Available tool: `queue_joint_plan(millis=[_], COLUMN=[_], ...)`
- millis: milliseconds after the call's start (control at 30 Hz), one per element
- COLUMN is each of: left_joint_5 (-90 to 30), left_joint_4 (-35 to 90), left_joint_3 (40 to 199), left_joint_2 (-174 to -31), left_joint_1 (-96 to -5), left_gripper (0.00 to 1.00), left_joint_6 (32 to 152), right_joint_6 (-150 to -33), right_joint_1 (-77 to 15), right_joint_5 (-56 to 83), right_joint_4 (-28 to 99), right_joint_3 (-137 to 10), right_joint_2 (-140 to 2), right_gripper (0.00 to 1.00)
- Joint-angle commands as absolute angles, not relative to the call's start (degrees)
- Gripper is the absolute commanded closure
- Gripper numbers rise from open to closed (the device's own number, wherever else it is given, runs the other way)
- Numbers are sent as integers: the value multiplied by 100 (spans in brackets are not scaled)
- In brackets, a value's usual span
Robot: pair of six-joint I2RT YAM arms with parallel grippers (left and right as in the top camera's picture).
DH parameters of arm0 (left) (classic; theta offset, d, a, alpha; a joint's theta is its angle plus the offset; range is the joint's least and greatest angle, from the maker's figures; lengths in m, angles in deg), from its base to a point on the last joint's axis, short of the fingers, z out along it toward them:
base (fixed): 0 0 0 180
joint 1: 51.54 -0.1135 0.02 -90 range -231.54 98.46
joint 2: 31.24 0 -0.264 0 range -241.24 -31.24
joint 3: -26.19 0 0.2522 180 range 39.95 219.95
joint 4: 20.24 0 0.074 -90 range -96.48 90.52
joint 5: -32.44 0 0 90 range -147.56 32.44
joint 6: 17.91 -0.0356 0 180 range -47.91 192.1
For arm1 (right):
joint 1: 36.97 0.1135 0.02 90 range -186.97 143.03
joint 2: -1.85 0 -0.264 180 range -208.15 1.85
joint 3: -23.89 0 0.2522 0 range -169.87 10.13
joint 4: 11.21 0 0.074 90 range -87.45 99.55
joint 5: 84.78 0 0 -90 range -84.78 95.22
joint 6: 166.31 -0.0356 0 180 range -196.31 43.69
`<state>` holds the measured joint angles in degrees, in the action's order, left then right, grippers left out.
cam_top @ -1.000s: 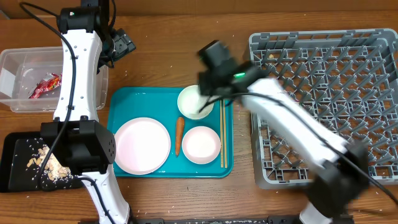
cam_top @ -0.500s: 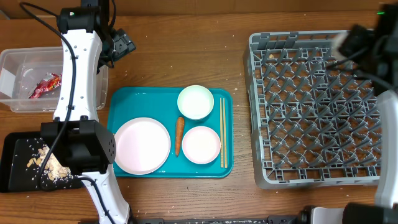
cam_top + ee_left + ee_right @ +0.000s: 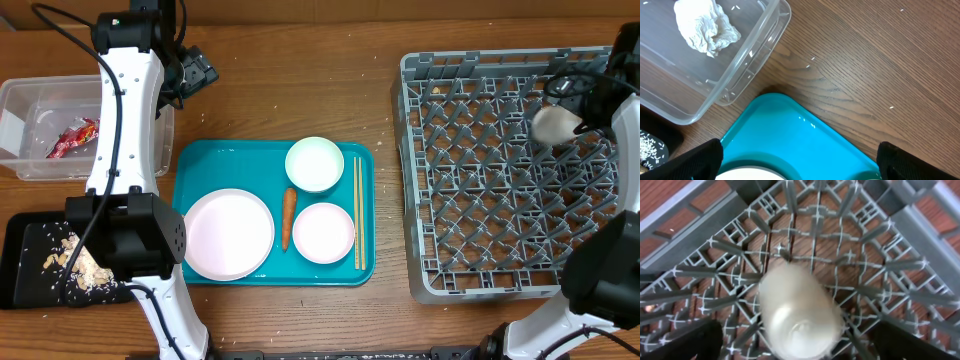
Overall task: Sort waste into correct bins and load items into the dishwasher
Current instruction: 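Lift the white cup and place it upside down in the rack, then move the right gripper back and grasp the white bowl rim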
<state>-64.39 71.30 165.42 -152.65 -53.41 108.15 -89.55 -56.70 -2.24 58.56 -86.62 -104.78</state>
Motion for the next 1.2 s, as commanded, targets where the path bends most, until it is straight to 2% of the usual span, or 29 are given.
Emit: queue_joint_plan(millis=[0,200,400,467,700,900,1167], left_joint_5=[-6434,-6434,-6434,-6434,-6434,-6434,-6434], left_joint_4=[7126,7123,7123,7123,7123,7123,7123], left_joint_3=[16520,16520,16520,16520,16520,16520,16520], left_joint_2=[-15044,-15044,-15044,-15044,-15044,-15044,-15044], left_joint_1=[-5302,-5302,-5302,-5302,-5302,-5302,-5302], left_gripper=[0,0,0,0,0,0,0], left_joint_6=[10874,10874,10874,10874,10874,10874,10874], right_joint_6=[-8959,-8981,-8745,-8697,-8699,-8850,-8858], right_joint_1=[-5626,-5416,-4706,-4245,-2197,-627,470], right_joint_5=[-25,587,3391,3691,2556,1649,978], right_joint_4=[5953,6446,6462,6436,6116,5583,4737], right_joint_3=[-8778,-9084,-9126,-9121,-8853,-8807,-8807], right_joint_2=[-10190,-9578,-8900,-8891,-9252,-10262,-11650], right_gripper=[0,0,0,0,0,12,25])
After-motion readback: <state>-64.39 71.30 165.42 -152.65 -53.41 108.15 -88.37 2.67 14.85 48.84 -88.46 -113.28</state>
